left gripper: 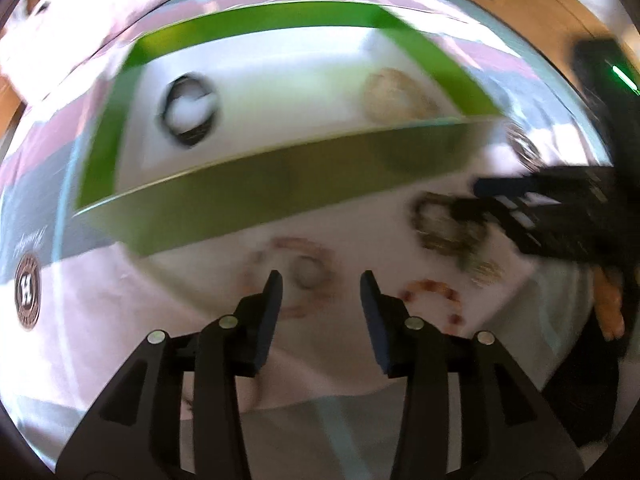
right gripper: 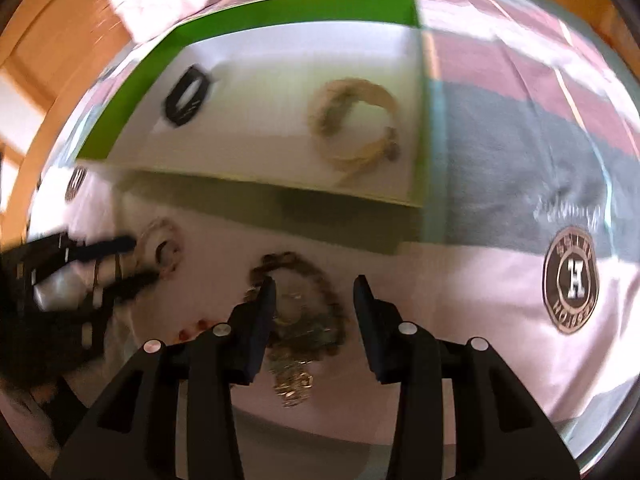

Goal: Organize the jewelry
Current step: 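Grasp the red-orange bead bracelet with the left tool, then grasp the dark bead bracelet with the right tool while the left tool holds the red bracelet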

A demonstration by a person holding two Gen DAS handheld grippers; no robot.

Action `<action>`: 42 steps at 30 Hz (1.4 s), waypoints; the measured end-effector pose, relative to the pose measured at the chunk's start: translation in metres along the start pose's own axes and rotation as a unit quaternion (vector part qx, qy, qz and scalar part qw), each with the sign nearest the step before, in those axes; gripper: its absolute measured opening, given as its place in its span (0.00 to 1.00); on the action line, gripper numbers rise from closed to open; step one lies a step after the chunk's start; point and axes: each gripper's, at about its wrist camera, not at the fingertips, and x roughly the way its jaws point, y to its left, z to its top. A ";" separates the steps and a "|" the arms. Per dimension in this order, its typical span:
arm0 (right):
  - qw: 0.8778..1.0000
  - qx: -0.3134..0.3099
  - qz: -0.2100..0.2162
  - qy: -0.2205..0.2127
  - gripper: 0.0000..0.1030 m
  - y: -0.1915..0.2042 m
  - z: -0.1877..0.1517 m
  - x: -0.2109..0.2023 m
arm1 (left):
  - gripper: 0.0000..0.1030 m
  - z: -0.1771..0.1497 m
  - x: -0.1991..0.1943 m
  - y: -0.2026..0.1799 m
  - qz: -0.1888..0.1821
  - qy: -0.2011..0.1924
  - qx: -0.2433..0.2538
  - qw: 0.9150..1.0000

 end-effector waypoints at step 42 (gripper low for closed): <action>0.993 -0.024 0.077 -0.083 0.09 0.018 -0.001 -0.040 | 0.11 0.002 0.018 0.006 0.041 0.032 0.013 0.999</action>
